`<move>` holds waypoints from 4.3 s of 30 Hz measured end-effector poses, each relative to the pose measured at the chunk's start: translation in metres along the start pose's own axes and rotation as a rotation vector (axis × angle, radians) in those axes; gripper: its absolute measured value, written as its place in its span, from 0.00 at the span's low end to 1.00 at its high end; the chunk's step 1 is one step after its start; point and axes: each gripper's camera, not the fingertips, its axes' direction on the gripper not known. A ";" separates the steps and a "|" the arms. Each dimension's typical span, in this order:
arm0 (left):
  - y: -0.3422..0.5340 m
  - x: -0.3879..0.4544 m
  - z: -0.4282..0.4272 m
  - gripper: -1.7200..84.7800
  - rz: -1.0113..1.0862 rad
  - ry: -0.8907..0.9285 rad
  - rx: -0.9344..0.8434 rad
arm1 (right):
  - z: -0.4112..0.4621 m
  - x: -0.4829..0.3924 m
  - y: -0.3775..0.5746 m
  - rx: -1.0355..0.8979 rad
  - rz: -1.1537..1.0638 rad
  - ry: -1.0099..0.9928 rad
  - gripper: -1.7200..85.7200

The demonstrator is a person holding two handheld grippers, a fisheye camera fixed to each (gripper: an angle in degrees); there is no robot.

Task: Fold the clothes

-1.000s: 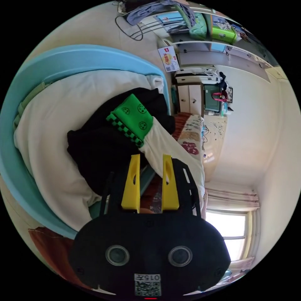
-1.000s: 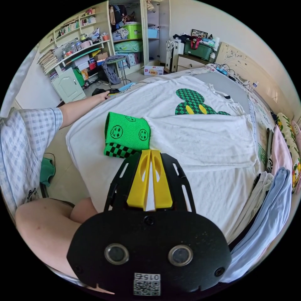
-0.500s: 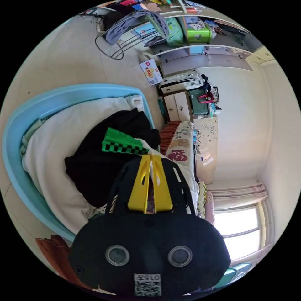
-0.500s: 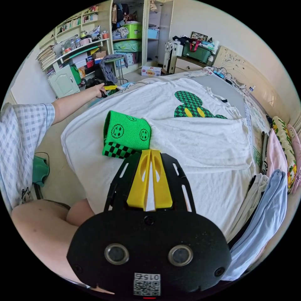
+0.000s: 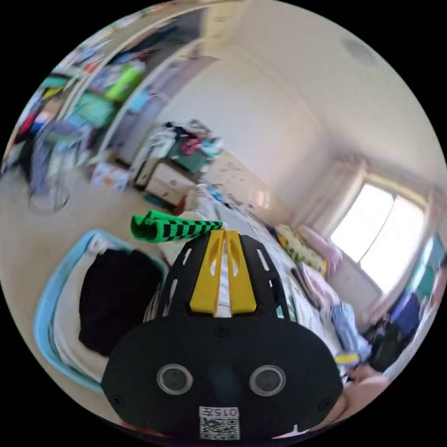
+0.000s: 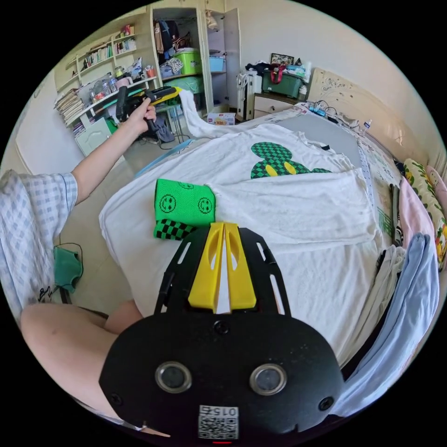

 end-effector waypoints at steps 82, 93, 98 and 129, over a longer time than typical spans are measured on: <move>0.281 0.072 0.192 0.02 0.557 -0.130 -0.623 | 0.023 0.067 -0.071 -0.480 -0.073 0.142 0.07; 0.271 0.058 0.202 0.03 0.546 -0.139 -0.699 | 0.001 0.158 -0.066 -0.262 0.146 0.096 0.10; 0.257 0.046 0.176 0.04 0.523 -0.127 -0.705 | 0.026 0.164 -0.044 -0.288 0.087 -0.254 0.08; 0.340 0.308 0.200 0.02 1.322 0.914 -0.844 | 0.195 0.156 -0.022 -0.245 0.195 0.121 0.01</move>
